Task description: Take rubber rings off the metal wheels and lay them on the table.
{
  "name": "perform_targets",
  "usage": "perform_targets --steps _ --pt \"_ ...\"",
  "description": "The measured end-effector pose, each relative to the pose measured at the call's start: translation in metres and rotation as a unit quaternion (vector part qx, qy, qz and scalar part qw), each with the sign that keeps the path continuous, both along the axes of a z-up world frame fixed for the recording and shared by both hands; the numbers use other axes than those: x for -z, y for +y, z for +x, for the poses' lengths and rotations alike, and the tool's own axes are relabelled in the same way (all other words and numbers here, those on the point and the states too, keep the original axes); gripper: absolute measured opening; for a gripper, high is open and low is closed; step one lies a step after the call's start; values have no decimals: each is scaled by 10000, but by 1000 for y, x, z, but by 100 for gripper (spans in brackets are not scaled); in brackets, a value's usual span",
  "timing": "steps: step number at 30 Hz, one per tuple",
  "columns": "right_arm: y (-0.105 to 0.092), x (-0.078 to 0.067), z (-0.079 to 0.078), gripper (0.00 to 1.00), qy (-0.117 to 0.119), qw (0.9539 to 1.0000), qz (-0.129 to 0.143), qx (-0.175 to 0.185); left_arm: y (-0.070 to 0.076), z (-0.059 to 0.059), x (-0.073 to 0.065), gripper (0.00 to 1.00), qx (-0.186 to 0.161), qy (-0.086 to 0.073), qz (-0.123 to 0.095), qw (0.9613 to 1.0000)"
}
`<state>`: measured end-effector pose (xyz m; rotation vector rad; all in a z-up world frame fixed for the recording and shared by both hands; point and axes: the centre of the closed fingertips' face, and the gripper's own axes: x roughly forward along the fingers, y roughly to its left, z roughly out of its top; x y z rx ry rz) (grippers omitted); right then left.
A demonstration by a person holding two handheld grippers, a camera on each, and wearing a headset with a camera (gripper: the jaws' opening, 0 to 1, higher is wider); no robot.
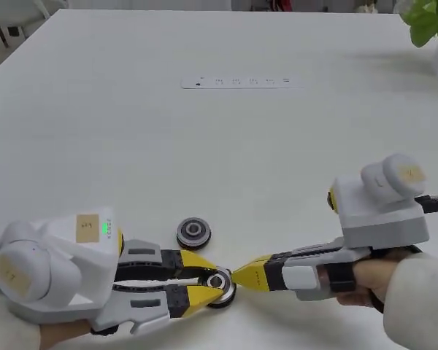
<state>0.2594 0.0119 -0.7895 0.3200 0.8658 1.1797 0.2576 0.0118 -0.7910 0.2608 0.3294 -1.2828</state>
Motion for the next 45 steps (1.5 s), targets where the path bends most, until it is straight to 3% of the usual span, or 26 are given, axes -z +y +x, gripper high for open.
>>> perform_targets --steps 16,33,42,45 --pt "2 -2 -1 0 -137 9998 13 -159 0 0 0 15 6 15 -15 10000" --pt "0 -1 -1 0 -517 9968 -412 -456 -2 -1 0 14 61 47 35 10000" --pt "6 -6 -5 0 -501 9965 -299 -594 -2 -2 0 14 60 55 27 10000" --pt "7 -6 -6 0 -593 9954 -342 -674 -2 -2 0 14 46 62 8 10000"
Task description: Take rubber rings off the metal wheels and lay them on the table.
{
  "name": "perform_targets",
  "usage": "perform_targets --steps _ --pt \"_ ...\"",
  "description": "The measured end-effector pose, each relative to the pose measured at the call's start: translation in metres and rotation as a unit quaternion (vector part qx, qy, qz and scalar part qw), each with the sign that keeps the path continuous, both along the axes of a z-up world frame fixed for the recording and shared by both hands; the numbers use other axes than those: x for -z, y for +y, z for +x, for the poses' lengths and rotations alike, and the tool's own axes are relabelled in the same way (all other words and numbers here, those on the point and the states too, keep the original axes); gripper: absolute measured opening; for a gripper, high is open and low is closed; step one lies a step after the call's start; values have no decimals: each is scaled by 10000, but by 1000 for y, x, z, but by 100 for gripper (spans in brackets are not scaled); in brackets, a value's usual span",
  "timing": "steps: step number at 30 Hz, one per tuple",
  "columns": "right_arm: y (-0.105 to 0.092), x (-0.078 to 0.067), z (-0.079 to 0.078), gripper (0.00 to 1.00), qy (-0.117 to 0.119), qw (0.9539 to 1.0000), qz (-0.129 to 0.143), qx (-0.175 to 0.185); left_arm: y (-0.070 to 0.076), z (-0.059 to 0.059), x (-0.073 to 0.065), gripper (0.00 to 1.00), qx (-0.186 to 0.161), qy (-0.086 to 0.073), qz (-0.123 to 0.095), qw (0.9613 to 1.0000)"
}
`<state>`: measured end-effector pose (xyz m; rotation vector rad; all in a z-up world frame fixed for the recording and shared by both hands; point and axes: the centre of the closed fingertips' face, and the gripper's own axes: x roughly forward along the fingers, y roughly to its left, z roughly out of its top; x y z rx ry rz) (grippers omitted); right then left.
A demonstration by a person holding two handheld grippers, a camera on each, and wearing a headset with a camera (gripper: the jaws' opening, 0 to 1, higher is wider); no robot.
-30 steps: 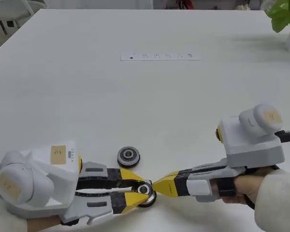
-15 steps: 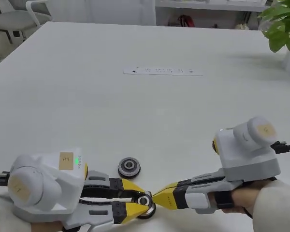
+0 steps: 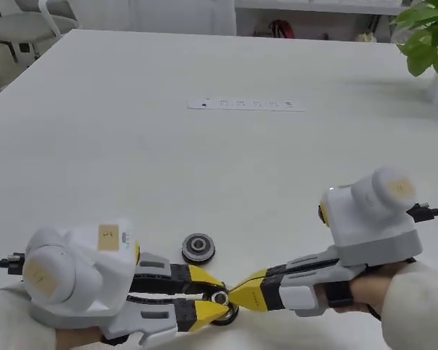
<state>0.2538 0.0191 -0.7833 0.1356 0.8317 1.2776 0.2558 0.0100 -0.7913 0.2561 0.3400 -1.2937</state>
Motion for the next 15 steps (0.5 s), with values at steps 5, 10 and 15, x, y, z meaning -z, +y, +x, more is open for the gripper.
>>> perform_targets --steps 5,10,15 --pt "-2 1 0 0 22 10000 -6 31 0 0 0 15 10 -14 6 10000" --pt "-1 -2 -1 0 17 10000 46 34 0 0 0 15 24 -5 -8 10000" --pt "0 -5 -3 0 35 10000 78 -10 -2 -2 0 15 57 1 -8 10000"
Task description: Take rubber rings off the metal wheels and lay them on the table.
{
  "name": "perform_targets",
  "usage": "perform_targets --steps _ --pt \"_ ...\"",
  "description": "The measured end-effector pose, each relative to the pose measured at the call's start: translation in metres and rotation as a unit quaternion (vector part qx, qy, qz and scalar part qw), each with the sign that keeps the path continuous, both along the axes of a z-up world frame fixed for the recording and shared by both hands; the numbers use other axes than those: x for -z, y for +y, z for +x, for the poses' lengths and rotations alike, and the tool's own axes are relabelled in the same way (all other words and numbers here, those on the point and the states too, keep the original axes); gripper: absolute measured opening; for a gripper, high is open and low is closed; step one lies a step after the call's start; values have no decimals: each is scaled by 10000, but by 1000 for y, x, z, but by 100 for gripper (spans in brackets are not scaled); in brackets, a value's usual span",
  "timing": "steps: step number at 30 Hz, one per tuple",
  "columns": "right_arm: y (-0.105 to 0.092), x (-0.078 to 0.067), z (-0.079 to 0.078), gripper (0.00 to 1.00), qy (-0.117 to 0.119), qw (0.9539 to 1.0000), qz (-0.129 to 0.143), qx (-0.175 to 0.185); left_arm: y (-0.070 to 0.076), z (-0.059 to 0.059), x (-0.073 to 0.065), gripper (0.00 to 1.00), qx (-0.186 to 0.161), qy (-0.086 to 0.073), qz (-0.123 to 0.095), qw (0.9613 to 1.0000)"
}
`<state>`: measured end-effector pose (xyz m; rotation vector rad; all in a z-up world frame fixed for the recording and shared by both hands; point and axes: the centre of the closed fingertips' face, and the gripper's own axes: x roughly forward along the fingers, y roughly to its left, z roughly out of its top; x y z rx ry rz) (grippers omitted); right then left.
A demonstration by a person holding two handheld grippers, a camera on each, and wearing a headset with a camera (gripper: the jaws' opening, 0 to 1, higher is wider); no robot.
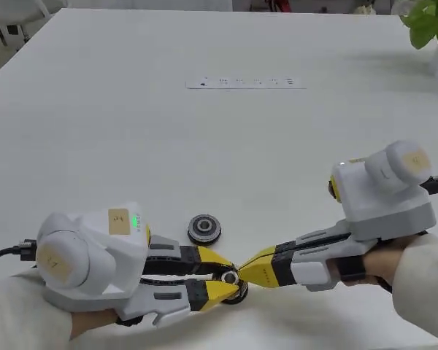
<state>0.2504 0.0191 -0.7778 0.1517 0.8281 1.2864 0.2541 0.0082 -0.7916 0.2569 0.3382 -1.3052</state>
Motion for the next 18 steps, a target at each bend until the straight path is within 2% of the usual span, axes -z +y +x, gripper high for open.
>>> perform_targets --steps 3,4,9,12,13,18 --pt "-1 -1 1 0 49 10000 65 16 0 -1 0 15 -2 9 -2 10000" --pt "-1 -2 1 0 154 9997 161 84 0 -1 0 15 -3 14 -4 10000" --pt "1 -5 0 0 191 9994 263 106 0 -2 0 14 8 19 3 10000" --pt "4 -11 0 0 244 9987 436 119 0 -2 0 14 28 -1 14 10000" --pt "3 -9 0 0 183 9992 337 114 0 -2 0 14 25 -5 17 10000" --pt "4 -11 -1 0 173 9992 339 81 0 -2 0 14 12 -13 33 10000"
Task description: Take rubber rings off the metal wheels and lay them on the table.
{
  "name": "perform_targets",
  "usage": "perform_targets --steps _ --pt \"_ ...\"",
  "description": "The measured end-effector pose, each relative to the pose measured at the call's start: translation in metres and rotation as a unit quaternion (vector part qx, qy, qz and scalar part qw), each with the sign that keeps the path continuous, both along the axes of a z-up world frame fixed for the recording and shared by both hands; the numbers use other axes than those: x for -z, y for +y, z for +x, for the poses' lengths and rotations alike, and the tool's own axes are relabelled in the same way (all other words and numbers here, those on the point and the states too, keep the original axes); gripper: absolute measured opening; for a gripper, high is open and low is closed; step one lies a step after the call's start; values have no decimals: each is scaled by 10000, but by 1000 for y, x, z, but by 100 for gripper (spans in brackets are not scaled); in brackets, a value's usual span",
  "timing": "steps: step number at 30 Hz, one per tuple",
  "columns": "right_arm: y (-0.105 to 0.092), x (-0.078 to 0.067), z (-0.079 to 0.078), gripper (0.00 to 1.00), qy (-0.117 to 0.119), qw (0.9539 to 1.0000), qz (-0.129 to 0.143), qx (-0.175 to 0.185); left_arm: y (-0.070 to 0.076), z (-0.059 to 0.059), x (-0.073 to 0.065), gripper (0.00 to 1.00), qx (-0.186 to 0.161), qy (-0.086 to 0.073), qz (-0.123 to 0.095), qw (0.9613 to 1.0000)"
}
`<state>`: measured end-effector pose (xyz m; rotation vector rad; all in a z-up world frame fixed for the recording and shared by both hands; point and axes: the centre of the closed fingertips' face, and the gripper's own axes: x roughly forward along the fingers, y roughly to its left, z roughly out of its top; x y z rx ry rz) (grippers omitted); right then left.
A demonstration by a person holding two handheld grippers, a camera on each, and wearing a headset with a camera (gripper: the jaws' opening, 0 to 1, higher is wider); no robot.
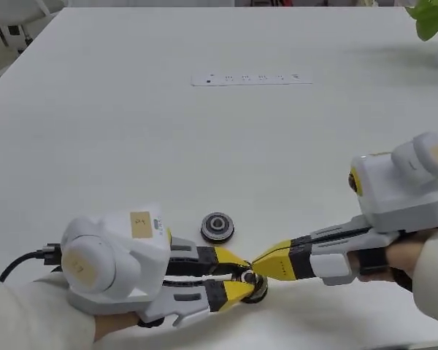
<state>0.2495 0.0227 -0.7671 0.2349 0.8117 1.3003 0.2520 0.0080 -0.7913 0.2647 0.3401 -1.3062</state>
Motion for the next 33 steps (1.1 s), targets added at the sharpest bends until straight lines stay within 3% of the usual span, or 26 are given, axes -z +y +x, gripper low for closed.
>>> perform_targets --steps 4,11,20,25,28,31,33 --pt "0 -4 -1 0 -67 10000 -30 -29 0 -1 0 14 0 47 3 10000" --pt "4 -5 -5 0 -212 9991 -311 -216 -2 -3 0 14 92 -65 117 9999" --pt "-2 -1 3 0 -394 9971 -630 -132 3 -1 -1 14 98 -116 323 9994" --pt "-6 -5 6 0 -441 9969 -645 -64 9 -3 -9 15 138 -186 349 9991" --pt "-9 -8 8 0 -508 9962 -701 -11 13 -7 -16 23 244 -87 336 9991" --pt "-12 -11 11 0 -517 9962 -696 78 19 -10 -25 25 331 -212 363 9986" --pt "-13 -14 11 0 -524 9963 -666 115 23 -12 -30 27 367 -182 344 9986"
